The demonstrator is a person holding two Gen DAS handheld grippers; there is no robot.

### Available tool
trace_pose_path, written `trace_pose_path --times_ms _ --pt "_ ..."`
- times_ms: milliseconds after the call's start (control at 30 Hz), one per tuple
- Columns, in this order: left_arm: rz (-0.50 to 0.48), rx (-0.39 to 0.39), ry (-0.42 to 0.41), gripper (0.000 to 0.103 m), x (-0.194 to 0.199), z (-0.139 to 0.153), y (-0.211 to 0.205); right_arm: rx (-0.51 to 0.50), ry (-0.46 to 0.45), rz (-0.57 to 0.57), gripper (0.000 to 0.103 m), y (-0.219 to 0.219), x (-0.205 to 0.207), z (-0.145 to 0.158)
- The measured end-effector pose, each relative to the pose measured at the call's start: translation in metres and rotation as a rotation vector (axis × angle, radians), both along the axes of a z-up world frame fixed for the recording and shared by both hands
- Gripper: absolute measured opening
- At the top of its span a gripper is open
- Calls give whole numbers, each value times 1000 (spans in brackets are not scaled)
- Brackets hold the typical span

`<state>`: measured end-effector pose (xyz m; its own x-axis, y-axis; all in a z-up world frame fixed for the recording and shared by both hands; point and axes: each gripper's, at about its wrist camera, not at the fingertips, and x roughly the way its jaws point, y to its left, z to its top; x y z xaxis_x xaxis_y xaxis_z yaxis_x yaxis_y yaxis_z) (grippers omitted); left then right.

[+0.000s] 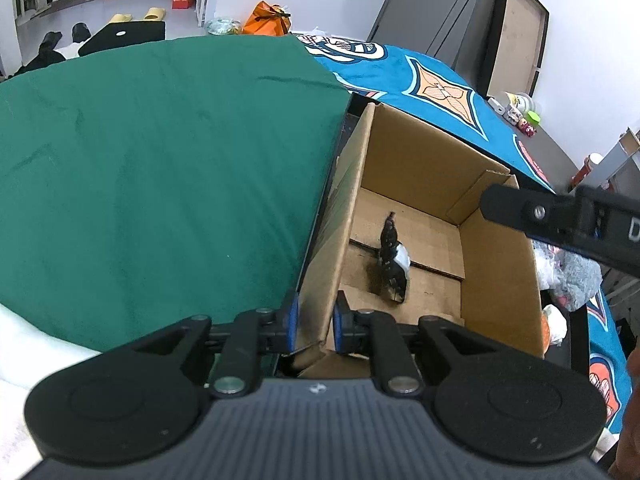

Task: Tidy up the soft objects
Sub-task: 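Carry the black lace pad into the cardboard box and release, then move the right tool to the grey plush toy and grasp it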

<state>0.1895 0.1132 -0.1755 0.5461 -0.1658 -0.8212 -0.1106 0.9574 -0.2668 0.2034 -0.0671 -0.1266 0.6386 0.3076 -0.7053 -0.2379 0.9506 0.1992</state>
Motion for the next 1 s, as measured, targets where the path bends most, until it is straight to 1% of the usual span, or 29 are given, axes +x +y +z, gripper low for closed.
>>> trace_pose_path --times_ms 67,100,133,167,200,233,267,300,400,467,533,567,700,800,933,1000 --pt "6 17 1 24 -1 0 -1 -14 0 0 55 -2 -3 0" --pt "11 27 3 25 -1 1 -1 -18 -3 -3 56 -4 -6 1" --pt "12 33 2 29 -2 1 -2 -21 -5 -4 56 -6 -7 1" --pt "12 37 0 37 -2 2 -2 -25 -7 -5 56 -8 -9 2" --pt "10 46 -2 42 -2 2 -2 -27 -9 -8 57 -11 -10 2" --pt "10 59 -1 51 -2 3 -4 -31 -11 -13 57 -14 -12 2" --pt "8 75 -1 54 -2 3 -6 -35 -15 -19 57 -18 -14 3" --pt "4 85 -3 55 -3 4 -8 -38 -18 -26 57 -22 -14 3" --pt "-13 120 -14 62 -4 7 -15 -43 -23 -55 59 -37 -15 2" --pt "-18 137 -25 67 -5 9 -17 -46 -27 -74 63 -47 -16 1" --pt "-13 150 -34 72 -6 10 -19 -49 -26 -97 69 -58 -16 0" --pt "-8 159 -35 75 -6 11 -20 -47 -27 -110 70 -64 -16 0" --pt "-6 194 -32 77 -5 12 -25 -46 -39 -144 75 -84 -15 0" --pt "-13 232 -37 81 -5 13 -31 -45 -42 -172 76 -99 -13 -2" --pt "-28 272 -41 83 -5 14 -40 -43 -48 -213 85 -122 -10 -4" --pt "-30 287 -49 83 -6 15 -42 -45 -47 -235 87 -133 -8 -7"
